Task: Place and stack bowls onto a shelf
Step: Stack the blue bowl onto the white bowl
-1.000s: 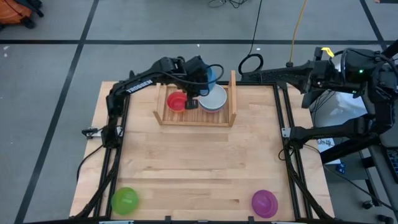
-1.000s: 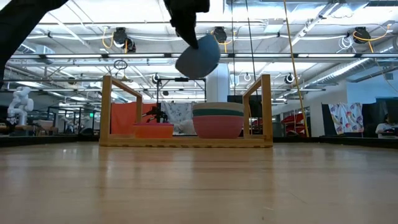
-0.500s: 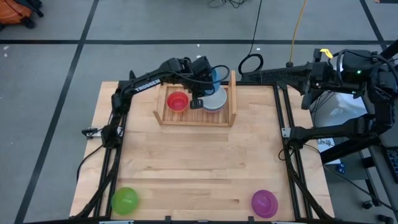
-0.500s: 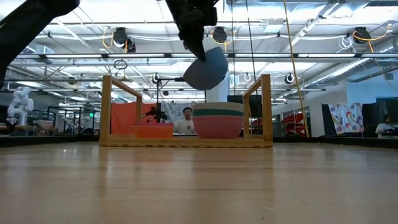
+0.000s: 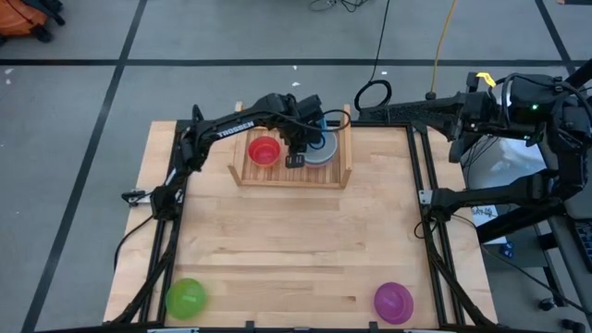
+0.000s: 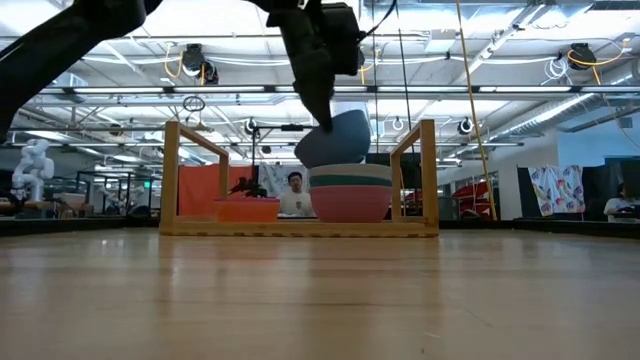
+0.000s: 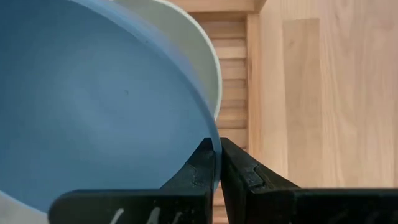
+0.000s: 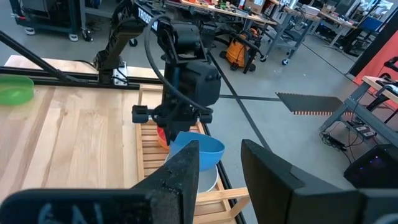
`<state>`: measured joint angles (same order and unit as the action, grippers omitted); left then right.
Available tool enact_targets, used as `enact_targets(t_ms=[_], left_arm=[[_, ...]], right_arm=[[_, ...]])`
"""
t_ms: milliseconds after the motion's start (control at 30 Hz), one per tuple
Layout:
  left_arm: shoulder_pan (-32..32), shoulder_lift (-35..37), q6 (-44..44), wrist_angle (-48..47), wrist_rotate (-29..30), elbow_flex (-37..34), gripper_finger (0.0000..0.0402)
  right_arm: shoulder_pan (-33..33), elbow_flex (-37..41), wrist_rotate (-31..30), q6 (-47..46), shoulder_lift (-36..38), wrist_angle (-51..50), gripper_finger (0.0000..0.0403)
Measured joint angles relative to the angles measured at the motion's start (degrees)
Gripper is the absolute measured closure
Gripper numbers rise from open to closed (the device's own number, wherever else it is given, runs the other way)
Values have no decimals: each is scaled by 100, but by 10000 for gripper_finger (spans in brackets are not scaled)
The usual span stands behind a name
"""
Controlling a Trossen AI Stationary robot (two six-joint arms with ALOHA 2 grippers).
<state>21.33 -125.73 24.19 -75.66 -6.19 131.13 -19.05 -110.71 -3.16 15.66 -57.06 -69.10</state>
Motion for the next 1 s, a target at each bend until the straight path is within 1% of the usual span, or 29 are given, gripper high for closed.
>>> enact_targets(t_ms=[167, 467, 1000], left_arm=[[2, -100, 112, -116, -5, 0, 390], [2, -144, 337, -34, -48, -1, 390], [2, -144, 318, -21, -103, -1, 390]], right_arm=[[0, 2, -1, 0, -2, -17, 291], [0, 2, -2, 0, -2, -17, 291], [0, 2, -2, 2, -2, -17, 291]])
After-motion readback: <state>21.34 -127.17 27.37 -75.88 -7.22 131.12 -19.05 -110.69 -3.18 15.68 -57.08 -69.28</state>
